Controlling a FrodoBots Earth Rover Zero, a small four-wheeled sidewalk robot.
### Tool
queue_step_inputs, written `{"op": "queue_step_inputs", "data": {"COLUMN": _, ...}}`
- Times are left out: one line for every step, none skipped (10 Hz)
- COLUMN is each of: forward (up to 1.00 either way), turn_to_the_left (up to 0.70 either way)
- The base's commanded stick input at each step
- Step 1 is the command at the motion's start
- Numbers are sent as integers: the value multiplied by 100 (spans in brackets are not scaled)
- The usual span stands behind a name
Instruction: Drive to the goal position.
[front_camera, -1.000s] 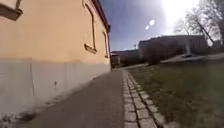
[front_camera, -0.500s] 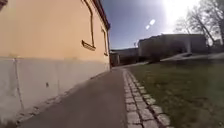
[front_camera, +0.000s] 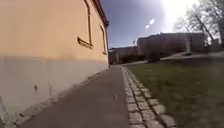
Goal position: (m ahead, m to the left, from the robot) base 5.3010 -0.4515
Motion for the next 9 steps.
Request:
{"op": "queue_step_inputs", "data": {"forward": 70, "turn_to_the_left": 0}}
{"op": "queue_step_inputs", "data": {"forward": 70, "turn_to_the_left": 0}}
{"op": "queue_step_inputs", "data": {"forward": 70, "turn_to_the_left": 0}}
{"op": "queue_step_inputs", "data": {"forward": 70, "turn_to_the_left": 0}}
{"op": "queue_step_inputs", "data": {"forward": 70, "turn_to_the_left": 0}}
{"op": "queue_step_inputs", "data": {"forward": 70, "turn_to_the_left": 0}}
{"op": "queue_step_inputs", "data": {"forward": 70, "turn_to_the_left": 0}}
{"op": "queue_step_inputs", "data": {"forward": 70, "turn_to_the_left": 0}}
{"op": "queue_step_inputs", "data": {"forward": 70, "turn_to_the_left": 0}}
